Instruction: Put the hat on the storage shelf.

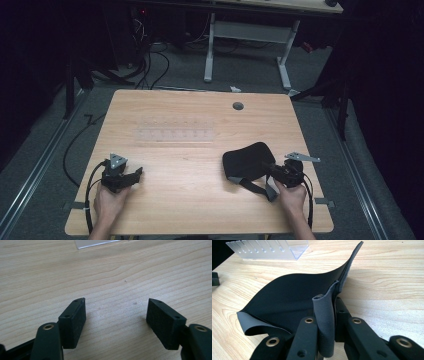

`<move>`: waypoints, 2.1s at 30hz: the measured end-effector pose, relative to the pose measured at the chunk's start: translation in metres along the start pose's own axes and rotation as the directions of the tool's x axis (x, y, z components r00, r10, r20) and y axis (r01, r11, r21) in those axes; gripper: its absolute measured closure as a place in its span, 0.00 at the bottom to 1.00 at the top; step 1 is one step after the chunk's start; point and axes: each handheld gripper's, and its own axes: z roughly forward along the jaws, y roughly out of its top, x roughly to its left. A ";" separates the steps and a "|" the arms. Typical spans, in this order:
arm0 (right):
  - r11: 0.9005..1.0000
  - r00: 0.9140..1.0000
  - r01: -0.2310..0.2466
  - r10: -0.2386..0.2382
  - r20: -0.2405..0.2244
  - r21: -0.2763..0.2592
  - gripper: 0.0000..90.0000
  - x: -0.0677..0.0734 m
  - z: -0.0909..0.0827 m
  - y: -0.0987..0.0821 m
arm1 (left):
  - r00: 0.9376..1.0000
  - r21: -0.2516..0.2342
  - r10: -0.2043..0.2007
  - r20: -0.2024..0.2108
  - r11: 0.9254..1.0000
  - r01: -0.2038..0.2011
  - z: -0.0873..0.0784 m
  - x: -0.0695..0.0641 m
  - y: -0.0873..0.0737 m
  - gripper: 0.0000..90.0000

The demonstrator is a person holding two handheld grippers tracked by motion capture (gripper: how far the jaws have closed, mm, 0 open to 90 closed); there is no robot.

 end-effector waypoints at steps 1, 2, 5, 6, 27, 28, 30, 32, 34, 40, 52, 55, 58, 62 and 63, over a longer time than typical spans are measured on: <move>1.000 1.000 0.000 0.000 0.000 0.000 0.94 0.000 0.000 0.000 | 1.000 0.001 0.002 0.000 1.000 -0.002 0.000 0.000 0.000 0.36; 1.000 1.000 -0.001 0.001 0.001 0.000 0.94 0.000 -0.001 0.000 | 1.000 0.000 -0.001 0.000 1.000 0.001 0.000 0.000 0.000 0.36; 1.000 1.000 -0.004 0.004 0.001 -0.002 0.94 0.000 -0.003 0.001 | 1.000 0.000 -0.003 0.001 1.000 0.003 0.000 0.000 0.000 0.36; 1.000 1.000 -0.007 0.007 0.001 -0.002 0.94 0.000 -0.004 0.001 | 1.000 0.003 -0.001 0.001 1.000 0.001 0.000 0.000 0.000 0.36; 0.999 0.999 0.009 -0.007 -0.039 0.054 0.94 0.010 -0.024 0.019 | 1.000 0.015 0.007 0.009 1.000 -0.007 0.001 -0.002 0.000 0.24; 0.998 0.999 0.006 -0.004 -0.043 0.055 0.94 0.011 -0.025 0.019 | 1.000 0.015 0.008 0.010 1.000 -0.008 0.001 -0.002 0.000 0.24; 0.999 0.999 0.003 0.000 -0.052 0.051 0.94 0.011 -0.026 0.020 | 1.000 0.016 0.011 0.012 1.000 -0.011 0.001 -0.002 0.000 0.23; 0.999 0.999 0.002 0.001 -0.054 0.052 0.94 0.011 -0.026 0.020 | 1.000 0.016 0.013 0.014 1.000 -0.014 0.000 -0.002 0.000 0.23; 0.998 0.998 -0.002 0.005 -0.055 0.058 0.94 0.012 -0.027 0.020 | 1.000 0.017 0.017 0.019 1.000 -0.017 0.000 -0.002 -0.001 0.23; 0.998 0.998 0.001 0.003 -0.064 0.065 0.94 0.015 -0.029 0.025 | 0.999 0.023 0.027 0.025 0.999 -0.028 -0.001 -0.002 -0.001 0.23; 0.995 0.995 0.006 0.004 -0.095 0.100 0.94 0.022 -0.038 0.042 | 0.996 -0.001 0.058 0.063 0.998 -0.058 -0.004 -0.006 -0.001 0.24; 0.994 0.995 0.002 0.010 -0.101 0.113 0.94 0.025 -0.038 0.045 | 0.994 -0.018 0.066 0.082 0.998 -0.065 -0.005 -0.010 0.000 0.25; 0.992 0.994 -0.001 0.015 -0.112 0.126 0.94 0.025 -0.036 0.048 | 0.992 -0.029 0.083 0.096 0.996 -0.080 -0.007 -0.014 0.000 0.25; 0.989 0.991 -0.021 0.040 -0.128 0.145 0.94 0.026 -0.033 0.052 | 0.990 -0.036 0.090 0.108 0.996 -0.086 -0.009 -0.016 0.000 0.27; 0.988 0.991 -0.019 0.039 -0.128 0.152 0.94 0.027 -0.032 0.054 | 0.990 -0.041 0.093 0.110 0.995 -0.089 -0.010 -0.016 0.001 0.27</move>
